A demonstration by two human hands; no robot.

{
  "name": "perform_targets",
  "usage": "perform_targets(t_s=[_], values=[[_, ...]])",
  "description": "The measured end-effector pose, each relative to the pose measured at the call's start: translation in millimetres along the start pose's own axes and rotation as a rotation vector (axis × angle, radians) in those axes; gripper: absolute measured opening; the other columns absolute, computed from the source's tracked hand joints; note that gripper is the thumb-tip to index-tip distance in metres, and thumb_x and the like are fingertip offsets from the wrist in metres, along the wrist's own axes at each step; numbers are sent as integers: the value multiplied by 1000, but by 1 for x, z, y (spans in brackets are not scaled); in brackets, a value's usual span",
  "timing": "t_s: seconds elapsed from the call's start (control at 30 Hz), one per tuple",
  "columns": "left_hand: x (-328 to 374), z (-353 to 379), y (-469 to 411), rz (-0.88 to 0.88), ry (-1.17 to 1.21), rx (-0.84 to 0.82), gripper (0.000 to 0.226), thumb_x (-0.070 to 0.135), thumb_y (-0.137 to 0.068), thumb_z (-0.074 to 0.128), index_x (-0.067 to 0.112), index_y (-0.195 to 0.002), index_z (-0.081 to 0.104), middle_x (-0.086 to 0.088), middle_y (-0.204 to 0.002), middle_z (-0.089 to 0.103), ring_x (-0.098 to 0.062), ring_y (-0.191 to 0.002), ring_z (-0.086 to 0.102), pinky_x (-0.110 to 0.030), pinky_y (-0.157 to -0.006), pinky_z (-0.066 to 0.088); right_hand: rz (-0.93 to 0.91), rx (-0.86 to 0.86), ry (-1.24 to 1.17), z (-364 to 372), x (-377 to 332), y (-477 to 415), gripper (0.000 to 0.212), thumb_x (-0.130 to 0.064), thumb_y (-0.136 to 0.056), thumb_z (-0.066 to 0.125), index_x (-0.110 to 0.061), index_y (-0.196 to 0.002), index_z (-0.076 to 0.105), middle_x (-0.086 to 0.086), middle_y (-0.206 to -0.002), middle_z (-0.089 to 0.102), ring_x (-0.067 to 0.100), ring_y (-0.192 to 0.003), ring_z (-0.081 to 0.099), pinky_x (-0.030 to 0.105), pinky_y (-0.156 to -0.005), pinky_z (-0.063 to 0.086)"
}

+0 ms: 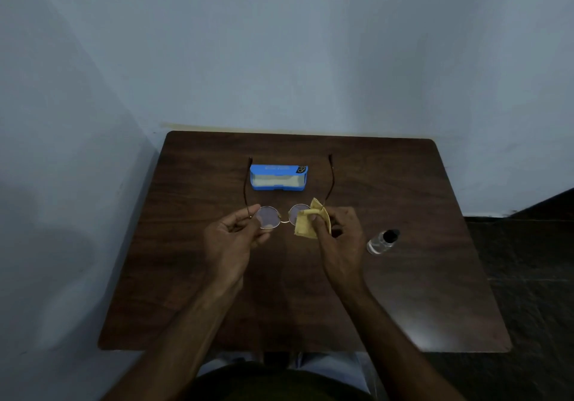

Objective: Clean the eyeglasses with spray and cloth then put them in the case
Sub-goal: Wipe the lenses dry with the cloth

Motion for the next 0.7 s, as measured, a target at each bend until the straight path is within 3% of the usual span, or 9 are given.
perform_targets(t_s=[0.1,0.4,0.53,0.7], values=[[11,3,1,85,-69,-10,25,-4,-93,72,5,-116,76,-14,-96,81,-22,-84,79,-26,-70,65,-54,38,2,-9,-13,-10,20,-14,-92,76,-33,-95,70,-6,-97,61,7,-87,62,29,-69,54],[30,1,-3,256,-242,-9,33,-6,-91,74,3,-122,74,-9,-105,80,-19,-89,80,-35,-76,67,-181,152,-40,-31,-74,-49,8,-22,-94,76,-25,-94,68,4,-94,63,21,-84,65,43,-66,56],[34,2,0,308,-285,-15,33,-6,-91,73,3,-123,74,-6,-110,79,-15,-91,80,-31,-75,67,-214,149,-11,-33,-87,-60,11,-26,-93,77,-23,-94,67,3,-93,63,17,-81,64,37,-63,57],[36,1,-1,334,-283,0,32,-2,-90,76,6,-120,76,-1,-108,79,-17,-93,79,-40,-78,67,-221,122,7,-31,-84,-58,10,-26,-95,74,-29,-97,65,-7,-94,63,13,-85,63,30,-66,57]])
Point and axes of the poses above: each hand's wrist, its own y-axis away from the middle knuckle, its own z-axis out of the palm, x = y × z, the point moved 8 cm from there along -y, towards the middle knuckle
